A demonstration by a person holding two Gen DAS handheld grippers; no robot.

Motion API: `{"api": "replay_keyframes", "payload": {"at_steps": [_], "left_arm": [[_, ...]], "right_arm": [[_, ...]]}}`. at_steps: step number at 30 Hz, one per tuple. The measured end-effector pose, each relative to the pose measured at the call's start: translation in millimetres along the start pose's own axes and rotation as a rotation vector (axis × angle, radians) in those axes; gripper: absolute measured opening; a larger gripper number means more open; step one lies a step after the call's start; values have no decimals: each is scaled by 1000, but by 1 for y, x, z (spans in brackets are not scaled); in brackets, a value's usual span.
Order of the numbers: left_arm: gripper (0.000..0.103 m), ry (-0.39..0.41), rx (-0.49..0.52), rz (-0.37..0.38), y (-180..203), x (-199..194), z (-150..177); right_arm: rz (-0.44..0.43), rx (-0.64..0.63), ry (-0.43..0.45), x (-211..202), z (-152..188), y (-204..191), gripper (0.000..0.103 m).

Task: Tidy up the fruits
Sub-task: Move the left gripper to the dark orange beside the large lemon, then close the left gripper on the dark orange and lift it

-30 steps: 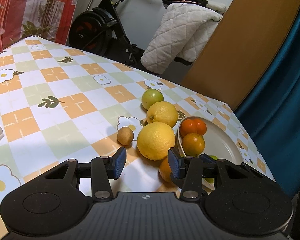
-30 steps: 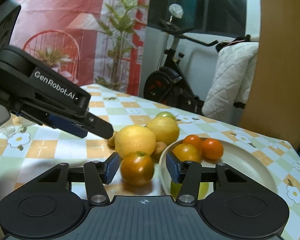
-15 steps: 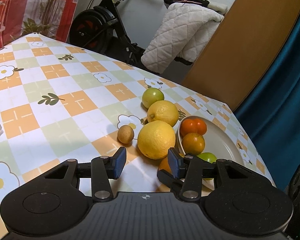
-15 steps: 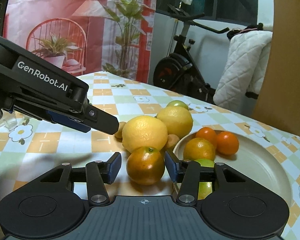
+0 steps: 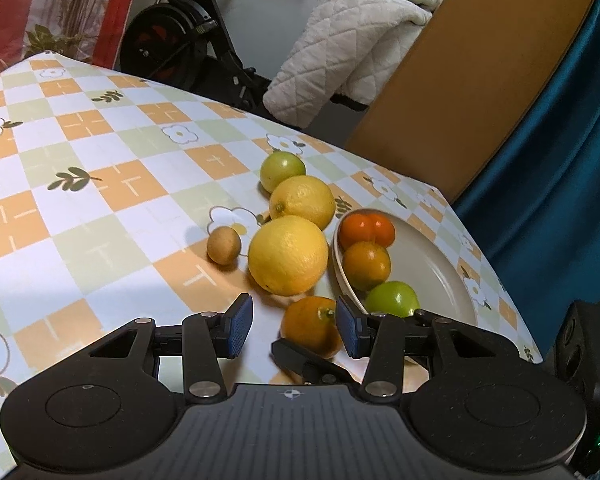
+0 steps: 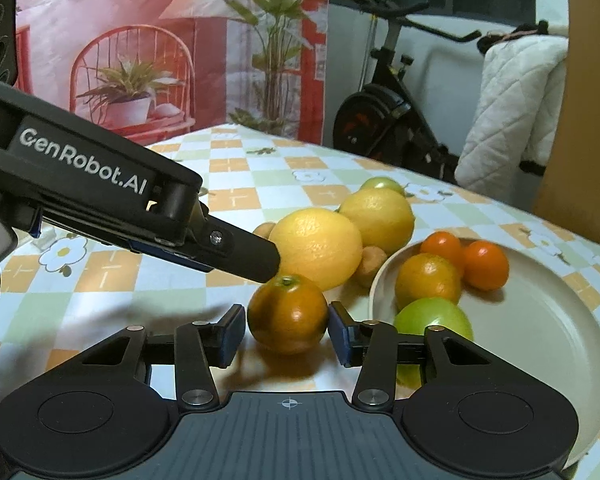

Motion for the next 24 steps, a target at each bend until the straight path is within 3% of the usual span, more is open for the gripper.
{"api": "replay_keyframes", "payload": {"at_steps": [24], "left_arm": [[46,-49,37,38,13,12,14]], "right_arm": [[-47,35,-12,0,3,-2,40]]}}
Point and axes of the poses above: each gripper's, at about its wrist camera, not at the fingertips, and x roughly the way its jaws point, y to its right, z to its underside, the point moved 8 cm from there along x, roughly the way its jaws point, and after that the axes turned 14 degrees about -z, right-handed, at the moved point
